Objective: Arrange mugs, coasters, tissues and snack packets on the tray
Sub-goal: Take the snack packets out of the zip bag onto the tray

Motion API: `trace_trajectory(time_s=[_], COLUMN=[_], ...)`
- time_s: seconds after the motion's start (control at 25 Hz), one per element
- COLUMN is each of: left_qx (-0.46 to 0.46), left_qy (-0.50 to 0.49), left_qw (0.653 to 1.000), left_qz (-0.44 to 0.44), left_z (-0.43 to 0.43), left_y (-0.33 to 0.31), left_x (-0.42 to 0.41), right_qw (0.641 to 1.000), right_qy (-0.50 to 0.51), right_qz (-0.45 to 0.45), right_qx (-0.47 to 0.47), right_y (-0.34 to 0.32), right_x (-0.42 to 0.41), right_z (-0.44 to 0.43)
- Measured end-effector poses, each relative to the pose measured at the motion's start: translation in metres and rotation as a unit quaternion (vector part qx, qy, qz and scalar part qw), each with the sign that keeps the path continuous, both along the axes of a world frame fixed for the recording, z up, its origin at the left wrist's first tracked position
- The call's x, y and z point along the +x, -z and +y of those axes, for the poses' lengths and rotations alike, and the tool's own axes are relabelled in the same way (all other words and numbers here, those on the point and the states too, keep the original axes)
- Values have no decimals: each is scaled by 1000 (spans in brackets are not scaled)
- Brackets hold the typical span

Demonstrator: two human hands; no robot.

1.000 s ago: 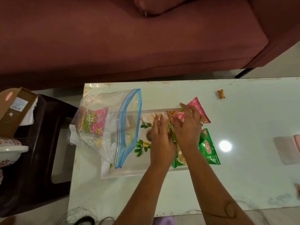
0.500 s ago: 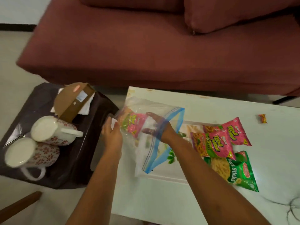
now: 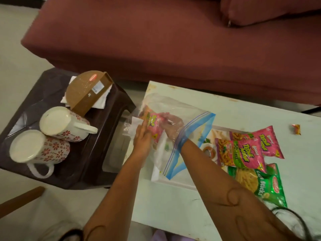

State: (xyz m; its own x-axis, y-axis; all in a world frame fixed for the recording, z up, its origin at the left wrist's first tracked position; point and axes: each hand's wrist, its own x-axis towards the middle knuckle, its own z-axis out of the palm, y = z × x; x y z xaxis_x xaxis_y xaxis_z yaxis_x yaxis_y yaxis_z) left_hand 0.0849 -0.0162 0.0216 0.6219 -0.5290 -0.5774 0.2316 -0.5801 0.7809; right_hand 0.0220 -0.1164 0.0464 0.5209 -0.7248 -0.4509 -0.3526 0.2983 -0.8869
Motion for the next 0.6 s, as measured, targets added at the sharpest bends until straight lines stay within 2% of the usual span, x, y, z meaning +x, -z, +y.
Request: trace_trajectory(time_s=[0.16, 0.2, 0.24, 0.28, 0.36, 0.4, 0.52, 0.6], left_qx=[32, 36, 42, 49, 56, 61, 109, 136], left_qy=[4, -1, -7, -13, -23, -32, -43, -56], left_qw=[999, 999, 999, 998, 998, 997, 992, 985], left_qz=[-19, -22, -23, -23, -24, -24, -43, -89], left_z=[-9, -13, -17, -21, -30, -34, -47, -53], left_y=[3, 4, 5, 6, 8, 8, -3, -19], left_x=[-1, 0, 1, 1, 1, 2, -2, -15], right_qw=[998, 998, 995, 981, 939, 922, 956, 977], right_qy=[35, 29, 17, -21, -119, -131, -37, 58], right_qz=[-49, -29, -7, 28, 97, 111, 27, 16], right_qx=[-10, -42, -96, -191, -308, -347, -288, -206], right_y=[-23, -32, -38, -41, -50, -54, -68, -70], right_x=[-18, -28, -42, -60, -91, -105, -158, -204], right_z=[-7, -4, 1, 2, 6, 5, -1, -11])
